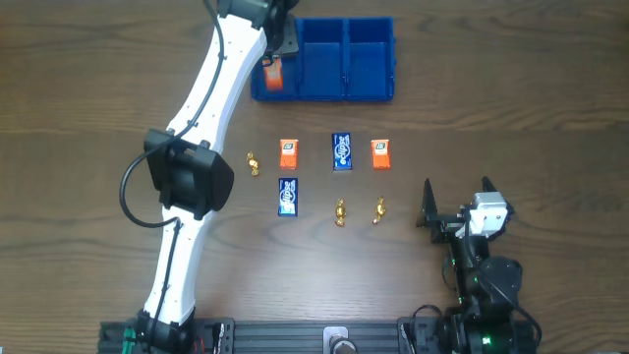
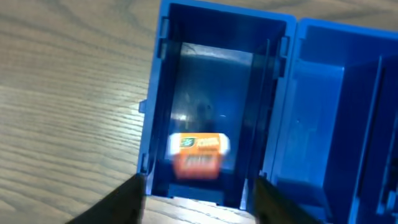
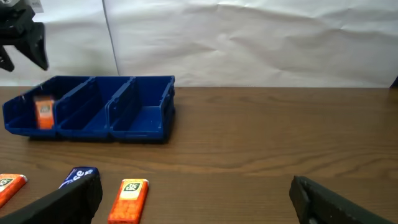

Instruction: Sort Candies Into Trays

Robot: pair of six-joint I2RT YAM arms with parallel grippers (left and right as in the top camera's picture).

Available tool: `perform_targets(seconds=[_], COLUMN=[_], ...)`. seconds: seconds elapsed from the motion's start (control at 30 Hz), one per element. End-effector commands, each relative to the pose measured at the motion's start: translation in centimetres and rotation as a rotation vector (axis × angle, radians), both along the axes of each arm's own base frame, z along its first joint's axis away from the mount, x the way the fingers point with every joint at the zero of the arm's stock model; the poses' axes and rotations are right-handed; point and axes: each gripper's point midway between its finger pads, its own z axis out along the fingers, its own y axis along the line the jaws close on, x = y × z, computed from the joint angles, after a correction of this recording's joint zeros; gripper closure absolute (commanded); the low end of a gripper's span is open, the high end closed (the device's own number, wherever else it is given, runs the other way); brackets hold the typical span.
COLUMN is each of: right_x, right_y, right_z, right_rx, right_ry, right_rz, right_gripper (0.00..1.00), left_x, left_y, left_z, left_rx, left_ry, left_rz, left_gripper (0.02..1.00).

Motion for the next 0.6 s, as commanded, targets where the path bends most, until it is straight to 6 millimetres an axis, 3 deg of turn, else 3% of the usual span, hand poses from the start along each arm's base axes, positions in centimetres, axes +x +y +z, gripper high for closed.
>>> perform_targets(seconds=[0.03, 0.1, 0.17, 0.23, 0.33, 0.47, 0.6], right_x=[0.0, 0.0, 0.0, 0.0, 0.0, 0.0, 0.0], right_y=[-0.2, -0.2, -0.2, -0.2, -0.2, -0.2, -0.2], right_z=[-0.1, -0.1, -0.1, -0.1, -0.1, -0.1, -0.1], right_rx=[-0.012, -0.012, -0.012, -0.012, -0.012, -0.012, -0.012], right_ry=[0.0, 0.0, 0.0, 0.0, 0.0, 0.0, 0.0], right_rz=[-0.005, -0.005, -0.005, -0.005, -0.005, -0.005, -0.005], right_gripper=[0.003, 0.003, 0.003, 0.003, 0.003, 0.003, 0.003], left_x=[0.2, -1.4, -4.2, -9.2, -14.6, -17.5, -18.3], left_y=[-0.3, -1.0, -1.9, -2.6, -2.6, -2.9, -3.2], left_z=[2.1, 4.7, 6.7, 6.7, 2.5, -3.7, -8.0], left_rx=[-0.024, -0.044, -0.067, -0.087, -0.078, -0.043, -0.036], left_ry=[-0.04, -0.081, -0.125, -0.128, -0.052, 0.062, 0.154], left_rz=[-0.02, -0.042, -0.075, -0.103, -0.115, -0.141, -0.151], left_gripper=[0.229, 0.207, 0.187, 0.167, 0.169, 0.178, 0.189])
